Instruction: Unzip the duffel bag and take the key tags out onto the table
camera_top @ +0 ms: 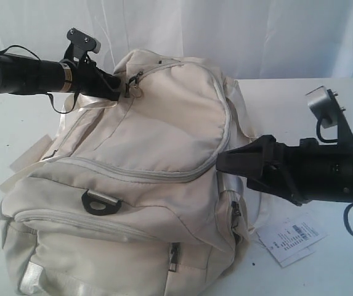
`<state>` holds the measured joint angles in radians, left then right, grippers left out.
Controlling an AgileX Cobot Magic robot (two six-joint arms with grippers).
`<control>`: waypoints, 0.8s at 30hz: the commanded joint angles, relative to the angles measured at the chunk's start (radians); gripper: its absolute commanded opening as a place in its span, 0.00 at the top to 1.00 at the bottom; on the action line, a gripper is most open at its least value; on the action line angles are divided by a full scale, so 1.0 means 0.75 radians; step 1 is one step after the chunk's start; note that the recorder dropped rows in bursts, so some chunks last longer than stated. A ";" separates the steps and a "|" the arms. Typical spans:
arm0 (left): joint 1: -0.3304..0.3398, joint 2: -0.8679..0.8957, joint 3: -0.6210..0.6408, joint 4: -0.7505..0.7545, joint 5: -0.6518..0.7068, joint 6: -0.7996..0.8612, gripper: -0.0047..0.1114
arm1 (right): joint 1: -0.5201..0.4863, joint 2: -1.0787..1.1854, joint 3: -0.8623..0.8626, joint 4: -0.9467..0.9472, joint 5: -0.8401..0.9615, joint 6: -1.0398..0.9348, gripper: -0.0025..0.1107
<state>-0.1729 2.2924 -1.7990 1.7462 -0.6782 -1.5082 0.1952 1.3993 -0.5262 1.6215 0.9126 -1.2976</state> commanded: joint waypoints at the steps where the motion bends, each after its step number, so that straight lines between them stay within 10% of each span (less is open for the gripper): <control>1: 0.015 -0.011 -0.007 -0.002 -0.001 -0.008 0.96 | 0.108 0.002 -0.012 0.105 -0.070 -0.023 0.24; 9: 0.015 -0.011 -0.007 -0.002 -0.073 -0.005 0.96 | 0.290 0.124 -0.057 0.148 -0.236 -0.045 0.40; 15: 0.023 -0.016 -0.007 -0.002 -0.033 -0.042 0.96 | 0.297 0.172 -0.079 0.145 -0.276 -0.062 0.98; 24: 0.214 -0.064 0.004 -0.002 -0.310 -0.234 0.96 | 0.231 0.072 -0.149 0.136 -0.714 -0.192 0.97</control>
<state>-0.0803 2.2877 -1.7990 1.7465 -0.8471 -1.6391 0.4090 1.4844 -0.6056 1.7026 0.5713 -1.4006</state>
